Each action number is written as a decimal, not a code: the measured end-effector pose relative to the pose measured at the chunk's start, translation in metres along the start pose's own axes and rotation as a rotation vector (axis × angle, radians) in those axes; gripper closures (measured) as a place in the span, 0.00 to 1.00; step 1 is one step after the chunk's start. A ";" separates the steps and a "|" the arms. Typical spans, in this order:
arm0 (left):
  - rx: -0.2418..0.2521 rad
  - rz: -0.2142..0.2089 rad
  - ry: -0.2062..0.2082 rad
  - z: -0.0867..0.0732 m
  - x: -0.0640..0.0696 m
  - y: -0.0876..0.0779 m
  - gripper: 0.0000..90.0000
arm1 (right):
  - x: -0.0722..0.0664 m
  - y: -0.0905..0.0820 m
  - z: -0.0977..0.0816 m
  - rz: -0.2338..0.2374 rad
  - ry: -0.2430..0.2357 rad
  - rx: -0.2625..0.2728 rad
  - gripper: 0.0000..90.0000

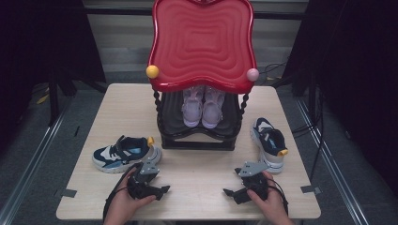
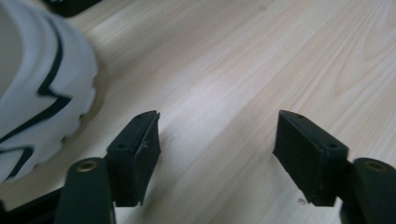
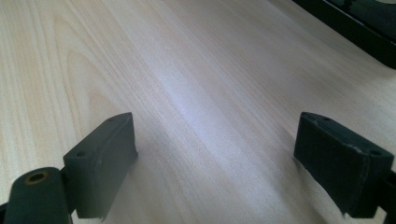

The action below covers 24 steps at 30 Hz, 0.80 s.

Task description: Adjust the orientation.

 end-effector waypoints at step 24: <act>-0.176 0.158 -0.126 -0.031 -0.061 -0.013 0.74 | 0.000 0.000 0.000 0.001 0.000 0.000 0.14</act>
Point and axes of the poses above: each handheld gripper's, and its own axes: y roughly forward along the jaws, z roughly out of its top, x roughly to its right, the point moved 10 cm from there along y, roughly forward along the jaws, and after that the axes turned 14 degrees about z, right-handed, at the moved point
